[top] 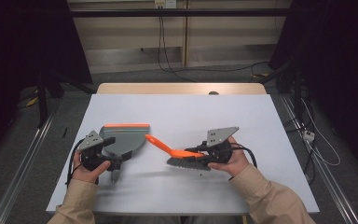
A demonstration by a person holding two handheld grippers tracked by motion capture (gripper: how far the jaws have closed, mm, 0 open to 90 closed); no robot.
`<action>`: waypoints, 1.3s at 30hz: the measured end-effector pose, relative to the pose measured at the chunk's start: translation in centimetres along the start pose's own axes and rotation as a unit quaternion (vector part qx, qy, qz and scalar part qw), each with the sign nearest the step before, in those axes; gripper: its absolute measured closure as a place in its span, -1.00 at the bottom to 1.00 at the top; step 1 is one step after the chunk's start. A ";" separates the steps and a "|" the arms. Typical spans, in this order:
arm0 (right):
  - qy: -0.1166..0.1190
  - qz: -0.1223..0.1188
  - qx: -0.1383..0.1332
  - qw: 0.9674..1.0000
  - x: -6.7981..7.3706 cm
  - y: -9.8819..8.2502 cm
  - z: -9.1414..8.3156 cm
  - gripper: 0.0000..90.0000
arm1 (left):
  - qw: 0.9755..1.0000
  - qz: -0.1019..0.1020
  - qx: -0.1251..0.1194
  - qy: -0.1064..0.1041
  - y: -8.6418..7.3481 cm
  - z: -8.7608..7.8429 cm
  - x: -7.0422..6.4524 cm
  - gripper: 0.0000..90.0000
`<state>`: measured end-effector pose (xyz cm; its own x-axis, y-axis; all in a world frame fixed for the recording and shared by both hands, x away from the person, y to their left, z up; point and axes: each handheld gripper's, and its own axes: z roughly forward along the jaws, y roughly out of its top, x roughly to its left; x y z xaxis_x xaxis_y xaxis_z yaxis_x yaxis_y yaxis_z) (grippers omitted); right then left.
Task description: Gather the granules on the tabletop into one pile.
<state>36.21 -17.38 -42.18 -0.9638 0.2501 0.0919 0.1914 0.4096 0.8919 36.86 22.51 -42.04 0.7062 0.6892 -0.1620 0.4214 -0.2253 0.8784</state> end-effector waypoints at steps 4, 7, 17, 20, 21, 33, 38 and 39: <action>0.011 0.009 0.003 1.000 0.2 -1.1 0.4 0.58 | 1.000 0.001 0.001 -0.001 0.0 0.1 0.0 -0.87; 0.003 0.008 0.002 1.000 -0.3 -1.2 0.7 0.58 | 1.000 0.000 -0.001 -0.001 0.0 0.1 -0.1 -0.87; -0.006 0.029 -0.016 0.999 -2.5 -0.7 0.9 0.58 | 1.000 0.001 0.000 -0.003 0.0 0.2 0.0 -0.87; -0.025 0.033 -0.024 0.999 -2.7 -0.2 0.4 0.58 | 1.000 0.003 0.002 -0.005 0.0 0.2 -0.1 -0.87; -0.030 0.036 -0.028 0.999 -2.8 0.0 0.3 0.58 | 1.000 0.004 0.001 -0.006 0.0 0.2 -0.1 -0.87; -0.229 0.106 0.005 0.968 -4.9 -1.6 -3.2 0.58 | 1.000 -0.002 -0.004 -0.027 0.0 0.7 -0.1 -0.87; -0.262 0.136 0.013 0.955 -4.7 -2.4 -3.6 0.58 | 0.999 0.002 -0.003 -0.037 0.0 0.9 -0.2 -0.87; -0.263 0.144 0.013 0.954 -4.6 -2.3 -3.6 0.57 | 0.999 0.002 -0.002 -0.038 0.0 0.9 -0.2 -0.87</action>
<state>39.53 -22.63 -43.12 -0.6454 0.7584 0.0909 0.4459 0.2774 0.8510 37.20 21.73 -42.38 0.7490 0.6345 -0.1909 0.4152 -0.2249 0.8815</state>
